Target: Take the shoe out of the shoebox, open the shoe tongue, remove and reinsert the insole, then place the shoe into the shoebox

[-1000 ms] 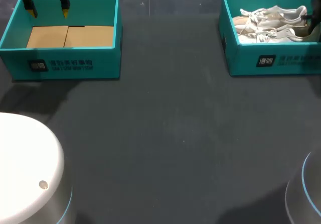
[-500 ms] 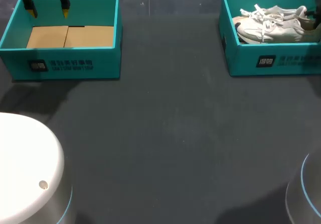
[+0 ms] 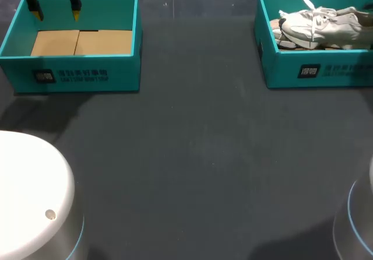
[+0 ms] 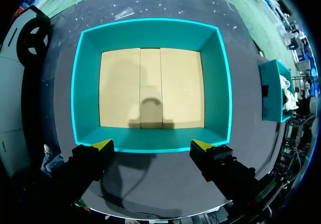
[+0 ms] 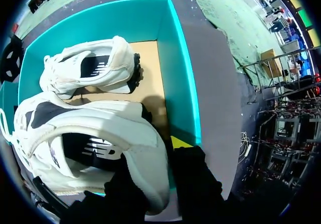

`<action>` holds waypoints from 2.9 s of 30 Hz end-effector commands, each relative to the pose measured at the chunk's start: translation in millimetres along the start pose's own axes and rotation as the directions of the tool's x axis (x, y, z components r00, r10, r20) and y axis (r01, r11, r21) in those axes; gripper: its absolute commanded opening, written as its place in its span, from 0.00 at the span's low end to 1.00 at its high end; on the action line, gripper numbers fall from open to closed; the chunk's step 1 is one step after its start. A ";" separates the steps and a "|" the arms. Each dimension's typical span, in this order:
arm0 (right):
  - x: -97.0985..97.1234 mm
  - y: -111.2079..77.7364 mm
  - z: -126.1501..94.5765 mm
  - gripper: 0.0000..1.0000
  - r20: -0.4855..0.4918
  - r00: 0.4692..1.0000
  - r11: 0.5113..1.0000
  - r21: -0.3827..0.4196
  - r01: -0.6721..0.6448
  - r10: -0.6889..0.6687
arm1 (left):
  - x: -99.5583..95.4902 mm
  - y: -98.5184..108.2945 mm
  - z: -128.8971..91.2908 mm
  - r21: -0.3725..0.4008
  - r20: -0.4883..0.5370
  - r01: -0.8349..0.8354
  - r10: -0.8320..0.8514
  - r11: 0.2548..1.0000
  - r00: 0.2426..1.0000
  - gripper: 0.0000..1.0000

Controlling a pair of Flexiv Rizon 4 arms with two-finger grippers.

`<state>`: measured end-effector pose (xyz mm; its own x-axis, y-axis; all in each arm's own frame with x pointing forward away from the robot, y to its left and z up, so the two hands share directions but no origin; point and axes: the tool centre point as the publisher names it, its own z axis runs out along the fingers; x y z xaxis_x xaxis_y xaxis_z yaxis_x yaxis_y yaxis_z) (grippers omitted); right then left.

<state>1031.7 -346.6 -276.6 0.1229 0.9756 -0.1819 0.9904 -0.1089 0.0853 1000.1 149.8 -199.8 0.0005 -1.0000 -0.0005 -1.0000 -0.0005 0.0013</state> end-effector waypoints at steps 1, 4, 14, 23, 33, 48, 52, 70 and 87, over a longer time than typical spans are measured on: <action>-0.3 -14.2 -34.4 0.00 0.019 1.000 1.000 -0.012 0.006 -0.006 | -0.1 0.0 0.0 0.000 0.000 0.000 0.000 1.000 1.000 1.00; 2.5 -18.0 -50.1 0.00 0.034 0.999 1.000 -0.001 0.018 -0.018 | -0.1 0.0 0.0 0.000 0.000 0.000 0.000 1.000 1.000 1.00; 11.9 -22.1 -91.5 0.00 0.061 0.997 0.999 0.011 0.044 -0.045 | -0.1 0.0 0.0 0.000 0.000 0.000 0.000 1.000 1.000 1.00; 2.5 -15.6 -122.6 0.00 0.068 0.997 0.999 0.020 0.043 -0.044 | -0.1 0.0 0.0 0.000 0.000 0.000 0.000 1.000 1.000 1.00; 11.9 -49.4 -152.4 0.00 0.056 0.996 0.997 0.004 0.074 -0.074 | -0.1 0.0 0.0 0.000 0.000 0.000 0.000 1.000 1.000 1.00; 82.9 -151.2 -178.1 0.00 0.080 0.996 0.997 -0.058 0.052 -0.048 | -0.1 0.0 0.0 0.000 0.000 0.000 0.000 1.000 1.000 1.00; 105.3 -178.7 -177.6 0.00 0.080 0.996 0.997 -0.066 0.036 -0.031 | -0.1 0.0 0.0 0.000 0.000 0.000 0.000 1.000 1.000 1.00; 214.1 -300.9 -172.2 0.00 0.059 0.998 1.000 -0.023 0.020 -0.018 | -0.1 0.0 0.0 0.000 0.000 0.000 0.000 1.000 1.000 1.00; 245.5 -329.0 -168.0 0.00 0.087 0.996 0.999 -0.037 0.029 -0.025 | -0.1 0.0 0.0 0.000 0.000 0.000 0.000 1.000 1.000 1.00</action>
<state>736.8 -60.8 -177.0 0.0973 0.9662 -0.2387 0.9928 -0.0773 0.0918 1000.1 149.9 -199.7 0.0008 -1.0000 -0.0004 -1.0000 -0.0008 0.0012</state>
